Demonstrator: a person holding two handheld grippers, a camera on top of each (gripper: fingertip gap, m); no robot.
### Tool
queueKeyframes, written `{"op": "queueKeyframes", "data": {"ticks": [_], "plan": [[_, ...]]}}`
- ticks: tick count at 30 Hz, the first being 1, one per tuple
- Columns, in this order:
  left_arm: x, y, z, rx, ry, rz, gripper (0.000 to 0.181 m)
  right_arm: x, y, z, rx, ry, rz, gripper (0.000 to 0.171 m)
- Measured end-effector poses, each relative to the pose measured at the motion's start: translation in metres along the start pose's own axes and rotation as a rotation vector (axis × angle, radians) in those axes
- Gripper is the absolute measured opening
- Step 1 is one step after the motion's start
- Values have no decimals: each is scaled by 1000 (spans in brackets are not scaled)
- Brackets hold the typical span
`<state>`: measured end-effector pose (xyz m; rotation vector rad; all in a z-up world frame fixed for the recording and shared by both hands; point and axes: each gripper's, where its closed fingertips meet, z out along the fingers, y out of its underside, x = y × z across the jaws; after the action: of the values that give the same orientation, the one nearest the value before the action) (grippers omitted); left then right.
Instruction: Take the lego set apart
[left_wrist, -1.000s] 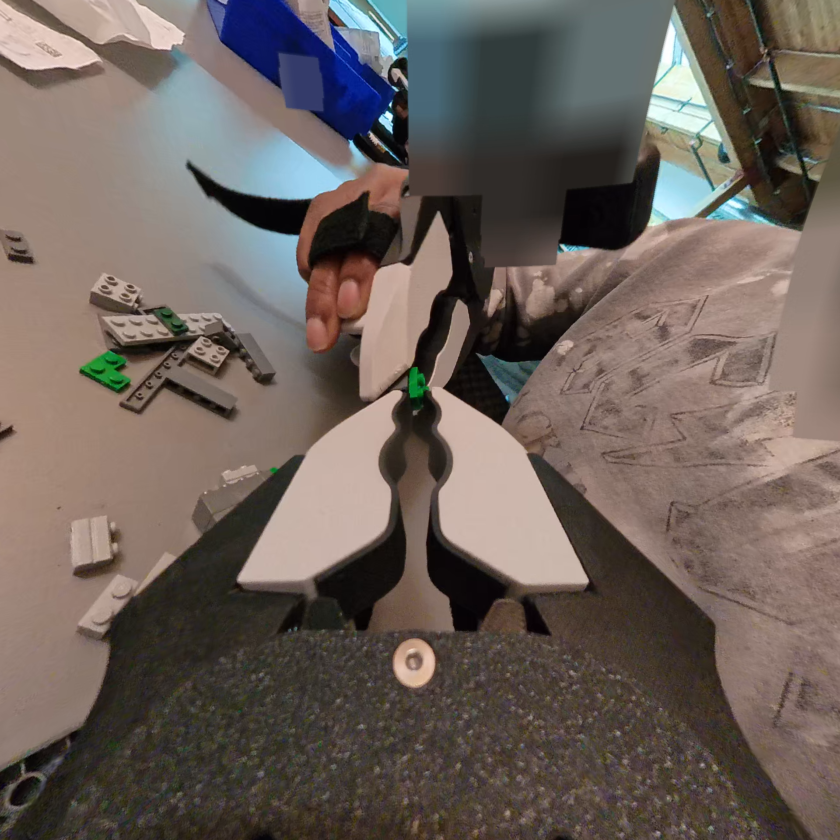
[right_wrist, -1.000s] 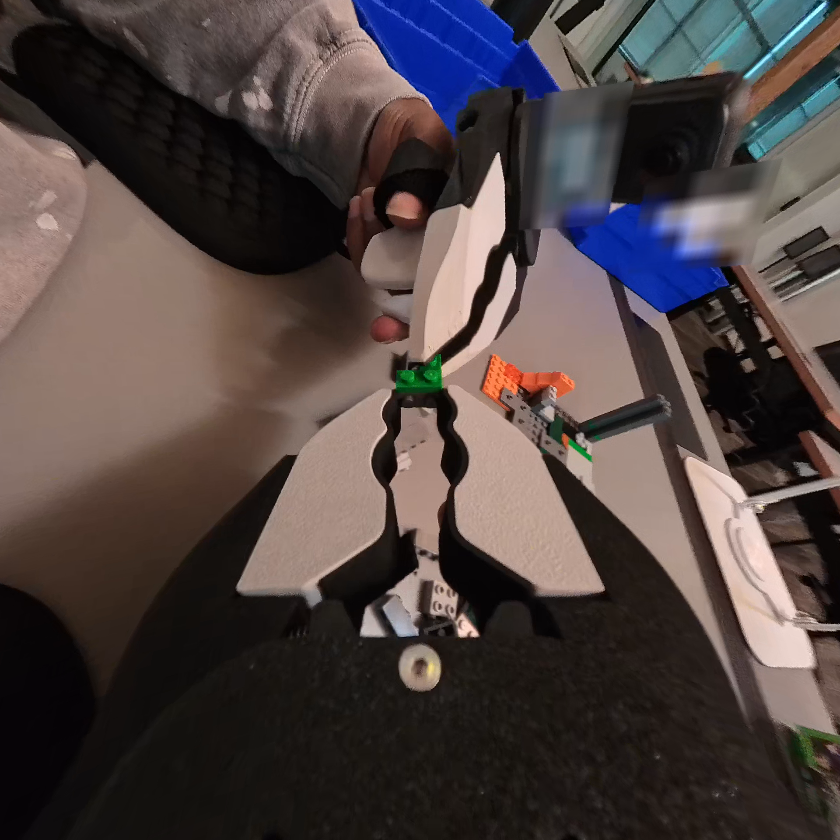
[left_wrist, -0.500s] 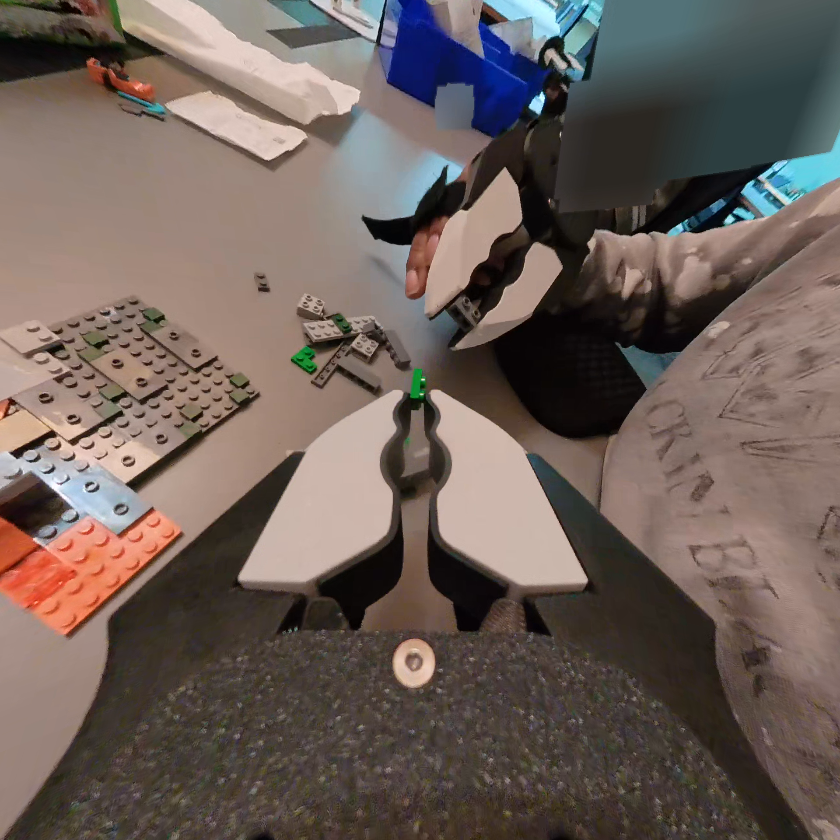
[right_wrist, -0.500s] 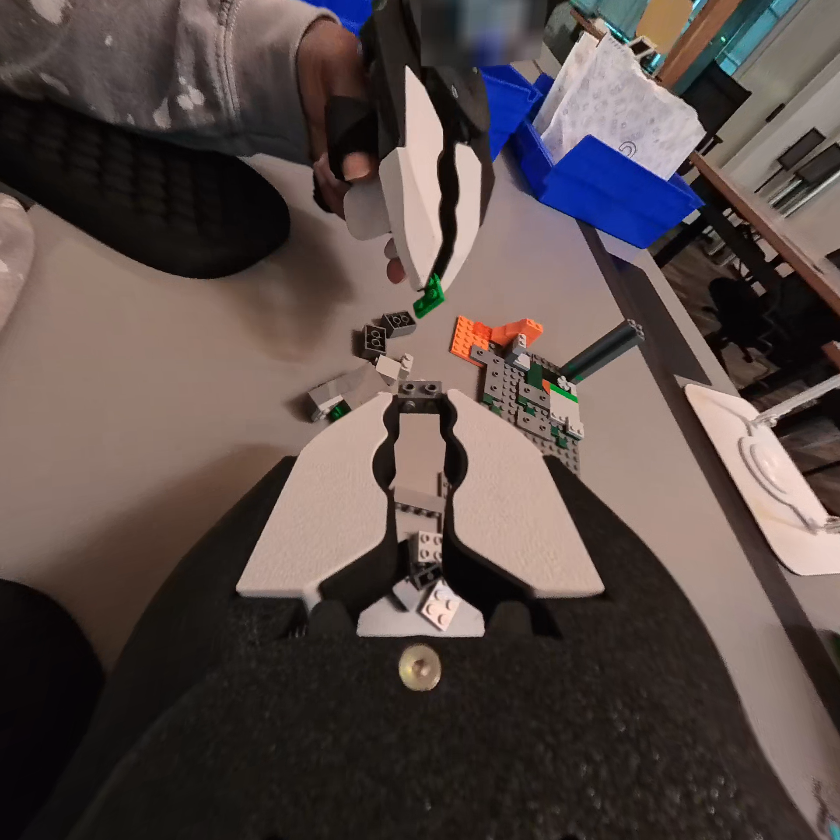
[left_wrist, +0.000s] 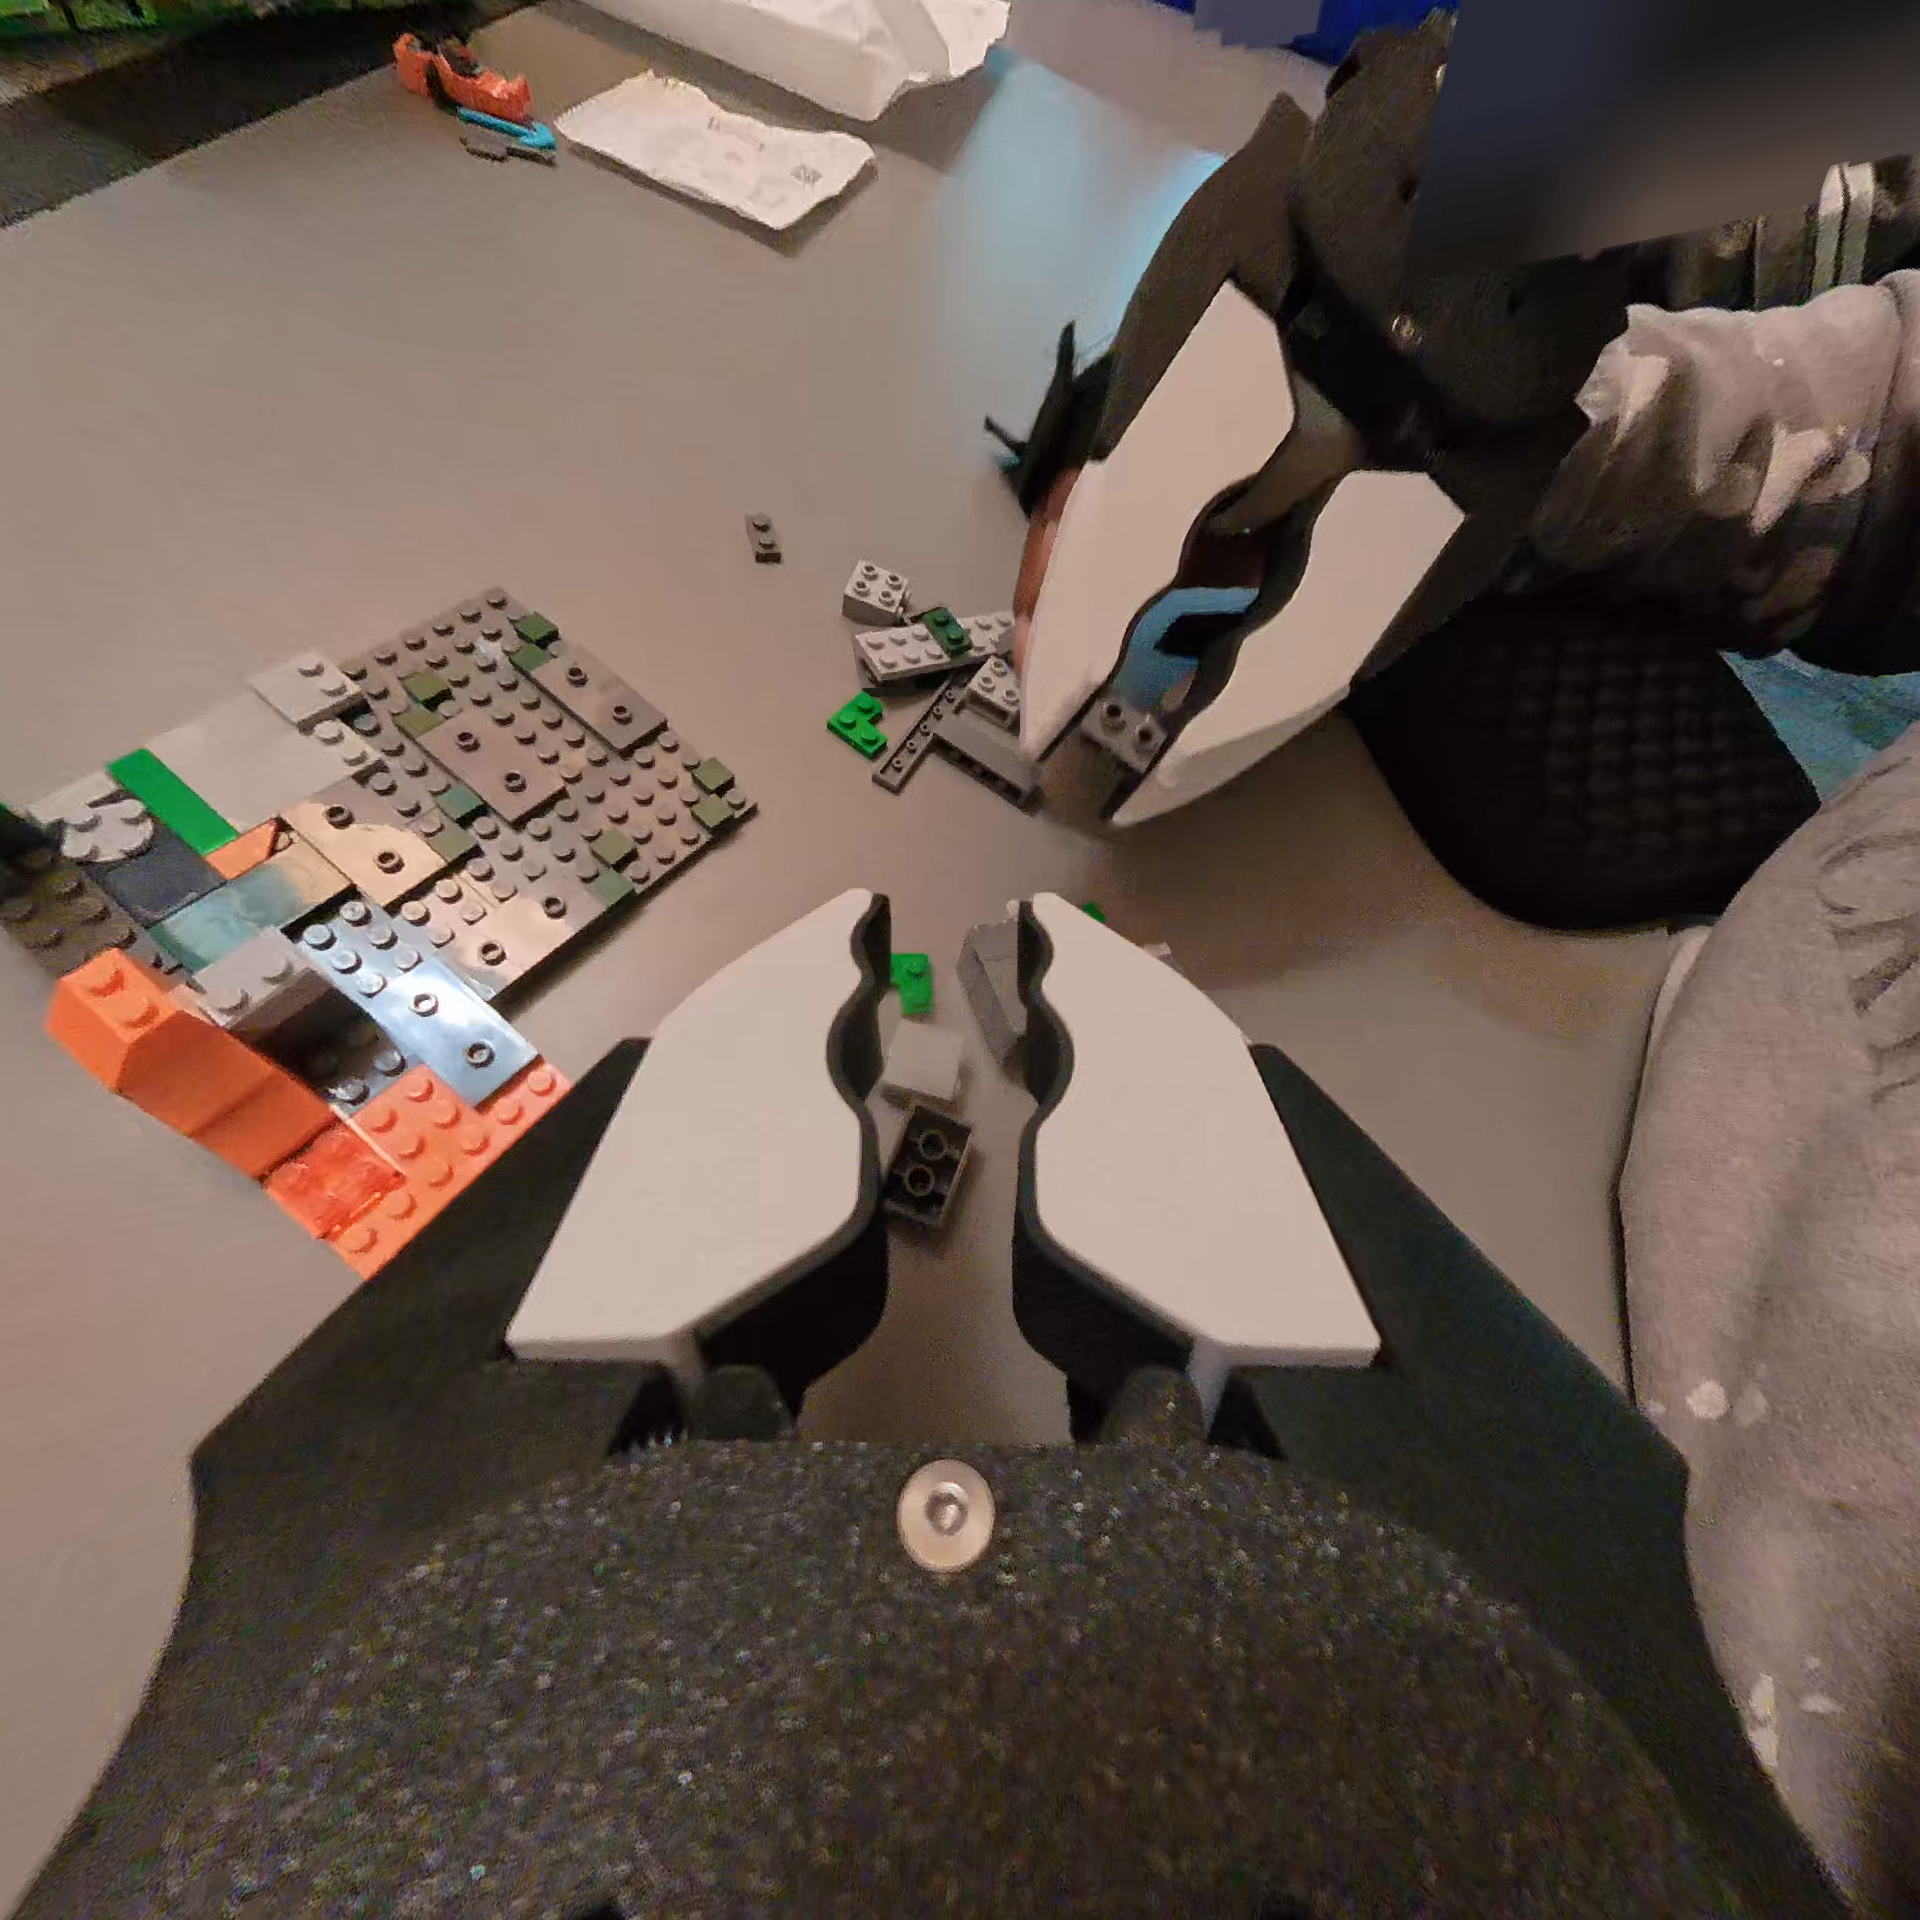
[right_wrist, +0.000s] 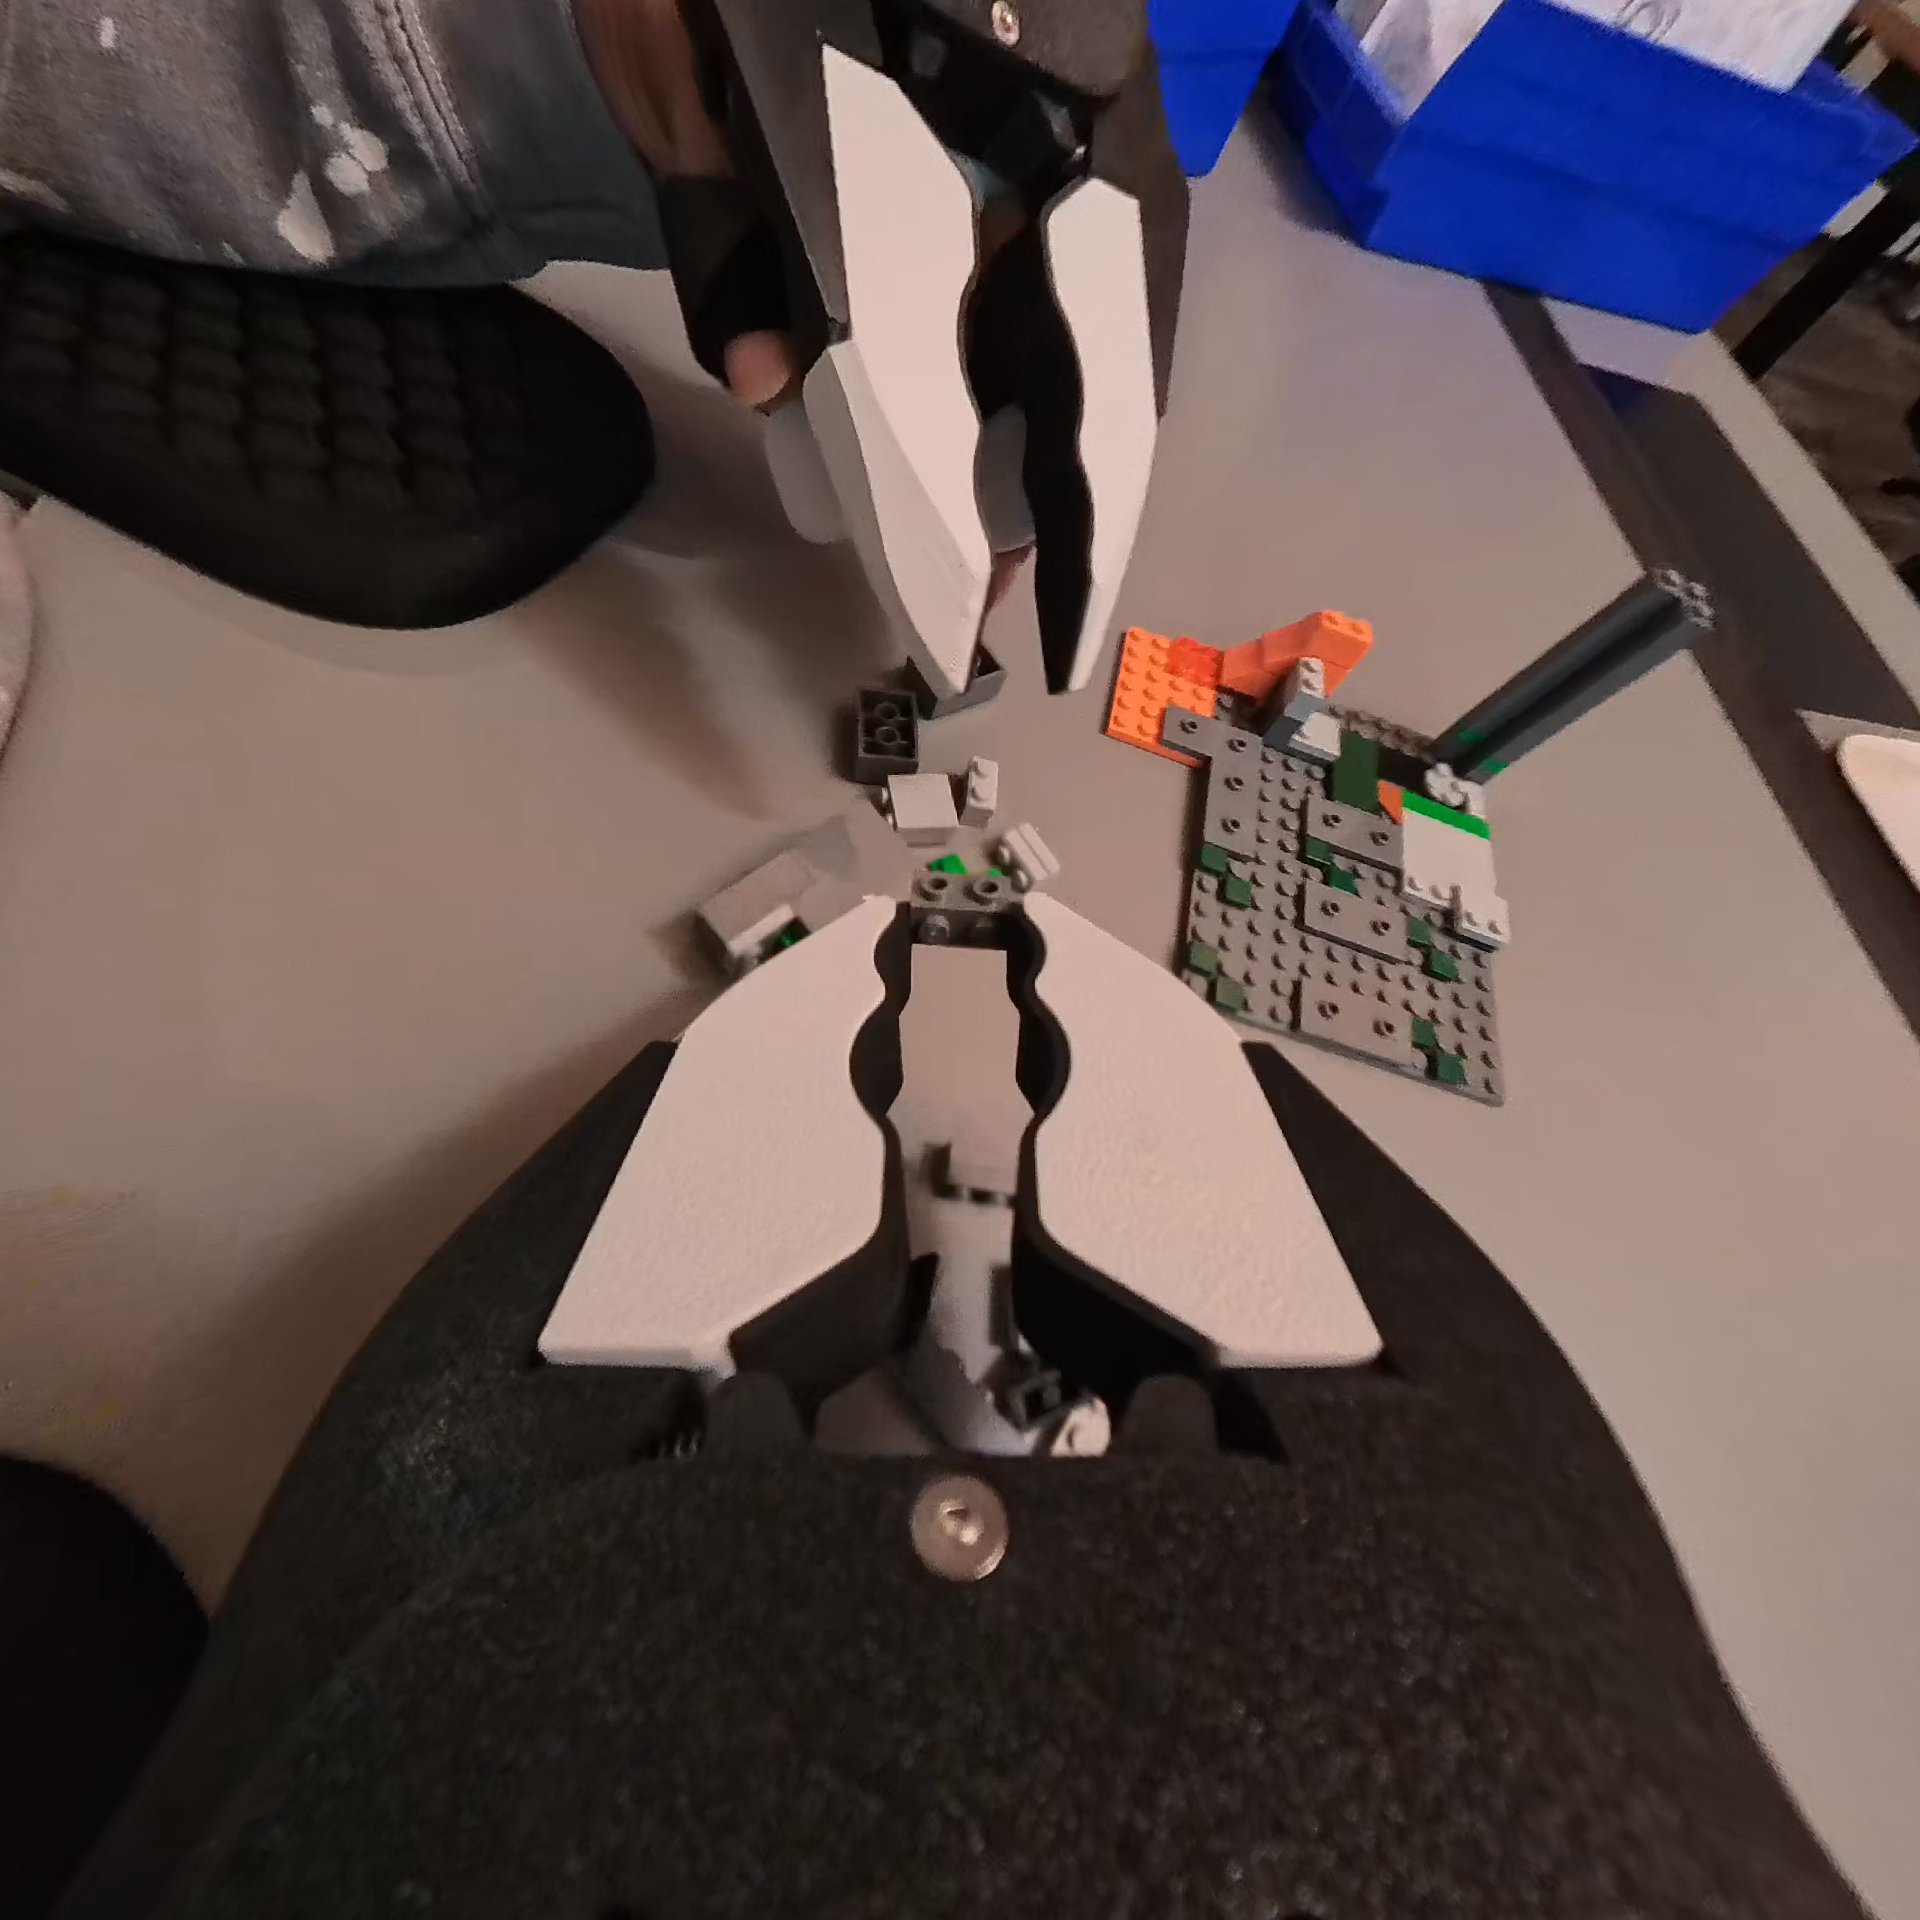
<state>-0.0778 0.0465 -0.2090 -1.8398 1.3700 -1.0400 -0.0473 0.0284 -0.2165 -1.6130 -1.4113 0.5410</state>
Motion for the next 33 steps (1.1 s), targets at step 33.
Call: {"op": "queueKeyframes", "data": {"ticks": [33], "plan": [[-1,19,10,-87,-75,115,14,-38,25,28,-386,14,250,65]]}}
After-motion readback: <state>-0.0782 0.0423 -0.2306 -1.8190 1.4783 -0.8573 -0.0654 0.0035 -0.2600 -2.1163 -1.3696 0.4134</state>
